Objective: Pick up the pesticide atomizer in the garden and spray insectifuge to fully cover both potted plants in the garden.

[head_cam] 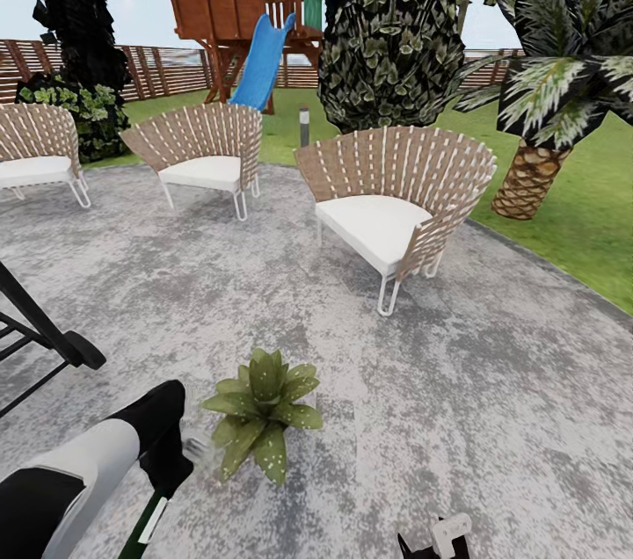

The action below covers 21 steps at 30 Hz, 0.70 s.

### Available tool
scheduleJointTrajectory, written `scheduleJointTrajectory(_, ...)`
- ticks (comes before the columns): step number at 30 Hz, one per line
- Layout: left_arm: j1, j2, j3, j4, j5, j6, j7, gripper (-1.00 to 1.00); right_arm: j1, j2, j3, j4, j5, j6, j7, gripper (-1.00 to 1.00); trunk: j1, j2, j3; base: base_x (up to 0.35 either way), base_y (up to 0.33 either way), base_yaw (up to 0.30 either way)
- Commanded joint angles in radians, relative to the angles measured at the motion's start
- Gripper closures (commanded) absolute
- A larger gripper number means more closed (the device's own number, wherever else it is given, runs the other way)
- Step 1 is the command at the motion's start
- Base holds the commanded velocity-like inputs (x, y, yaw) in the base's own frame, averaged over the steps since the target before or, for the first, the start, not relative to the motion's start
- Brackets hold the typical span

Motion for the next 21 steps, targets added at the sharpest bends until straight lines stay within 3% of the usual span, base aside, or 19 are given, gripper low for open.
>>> scheduleJointTrajectory(1,0.0,0.014,0.002,-0.006,0.021,0.005,-0.011,1.0,0.0,-0.001,-0.001,0.0,0.001,-0.003,0.003,-1.0,0.0,0.0,-0.001,0.0,0.0,0.0)
scheduleJointTrajectory(4,-0.001,0.024,-0.01,-0.012,0.057,0.001,-0.009,1.0,0.0,-0.001,-0.001,0.0,0.001,-0.003,0.003,-1.0,0.0,0.0,-0.001,0.0,0.0,0.0)
scheduleJointTrajectory(16,-0.002,0.013,-0.013,-0.015,0.057,0.0,-0.002,1.0,0.0,0.001,-0.001,0.0,0.001,-0.003,0.003,-1.0,0.0,0.0,-0.001,0.042,0.157,-0.004)
scheduleJointTrajectory(21,-0.004,0.012,-0.014,-0.015,0.057,0.0,-0.002,1.0,0.0,0.001,-0.001,0.001,0.002,-0.003,0.003,-1.0,0.0,0.0,-0.001,0.0,0.007,-0.22)
